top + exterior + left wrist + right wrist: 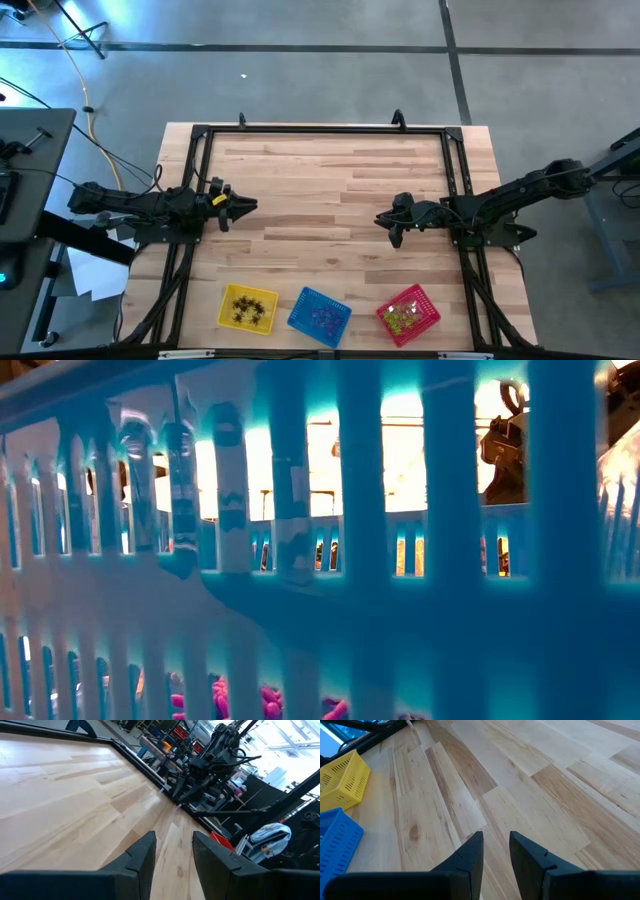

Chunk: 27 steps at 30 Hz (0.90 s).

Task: Sort Halloween decoration
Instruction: Return to Home Position

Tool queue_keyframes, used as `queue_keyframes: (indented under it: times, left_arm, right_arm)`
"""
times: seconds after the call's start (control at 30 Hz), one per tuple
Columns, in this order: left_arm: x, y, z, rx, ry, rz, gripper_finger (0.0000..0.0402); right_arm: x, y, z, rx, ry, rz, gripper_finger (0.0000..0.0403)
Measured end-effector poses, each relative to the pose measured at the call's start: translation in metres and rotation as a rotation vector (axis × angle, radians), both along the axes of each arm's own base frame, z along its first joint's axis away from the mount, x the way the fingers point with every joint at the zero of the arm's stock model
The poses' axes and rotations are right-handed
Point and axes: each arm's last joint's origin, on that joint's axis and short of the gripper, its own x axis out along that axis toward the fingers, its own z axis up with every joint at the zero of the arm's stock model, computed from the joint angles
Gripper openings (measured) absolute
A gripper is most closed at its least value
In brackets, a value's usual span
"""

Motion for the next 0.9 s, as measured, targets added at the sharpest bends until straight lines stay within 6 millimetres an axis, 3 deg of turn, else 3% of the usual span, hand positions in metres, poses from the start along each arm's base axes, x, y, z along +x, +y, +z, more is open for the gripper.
queue_keyframes:
  times: [0.43,0.7,0.9]
  left_arm:
    - [0.0003,-0.0004,-0.0006,0.104,0.024,-0.024,0.0111]
    - [0.0005,-0.0016,-0.0002,0.121,0.020,-0.063,0.0009]
    - [0.0004,-0.0009,-0.0006,0.076,0.019,-0.037,0.0054]
  right_arm:
    - [0.0000,0.0000,0.0000,0.000,0.000,0.000,0.0091]
    - [0.0000,0.0000,0.0000,0.000,0.000,0.000,0.0091]
    - [0.0000,-0.0001,0.0000,0.000,0.000,0.000,0.0091]
